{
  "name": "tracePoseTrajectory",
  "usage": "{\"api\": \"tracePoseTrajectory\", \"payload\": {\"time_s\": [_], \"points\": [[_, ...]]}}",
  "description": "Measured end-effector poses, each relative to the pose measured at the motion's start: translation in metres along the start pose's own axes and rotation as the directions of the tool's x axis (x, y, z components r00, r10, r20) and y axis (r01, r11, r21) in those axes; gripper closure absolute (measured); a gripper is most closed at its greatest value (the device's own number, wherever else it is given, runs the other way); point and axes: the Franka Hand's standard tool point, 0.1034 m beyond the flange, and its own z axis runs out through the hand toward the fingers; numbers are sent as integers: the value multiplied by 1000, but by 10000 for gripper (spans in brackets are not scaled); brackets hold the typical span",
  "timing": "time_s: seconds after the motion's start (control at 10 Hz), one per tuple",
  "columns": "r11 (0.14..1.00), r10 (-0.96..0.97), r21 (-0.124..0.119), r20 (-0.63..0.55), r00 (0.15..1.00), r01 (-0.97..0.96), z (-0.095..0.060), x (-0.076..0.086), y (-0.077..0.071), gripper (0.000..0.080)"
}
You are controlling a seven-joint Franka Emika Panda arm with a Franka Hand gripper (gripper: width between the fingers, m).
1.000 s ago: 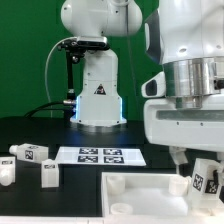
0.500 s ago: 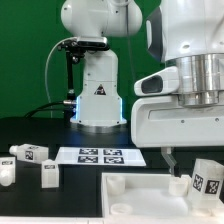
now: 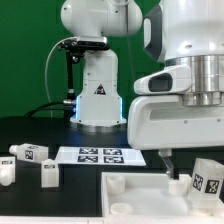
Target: Assemble square table
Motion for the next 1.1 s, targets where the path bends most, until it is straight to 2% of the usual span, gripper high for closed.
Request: {"api": "tracePoseTrajectory", "payload": {"time_s": [0.1, 0.2, 0.3, 0.6, 0.8, 0.9, 1.0, 1.1], "points": [[998, 61, 1, 0, 998, -61, 0, 0, 0, 425], [994, 113, 1, 1, 994, -113, 0, 0, -1, 425], [981, 194, 2, 1, 981, -194, 0, 0, -1, 517], [873, 488, 5, 2, 873, -488, 0, 1, 1, 517], [615, 788, 15, 22, 615, -789, 1, 0, 0, 517], [470, 882, 11, 29, 470, -883, 2, -1, -3, 517], [363, 931, 9, 32, 363, -932, 3, -1, -5, 516], [294, 955, 14, 43, 294, -956, 3, 0, -4, 516]]}}
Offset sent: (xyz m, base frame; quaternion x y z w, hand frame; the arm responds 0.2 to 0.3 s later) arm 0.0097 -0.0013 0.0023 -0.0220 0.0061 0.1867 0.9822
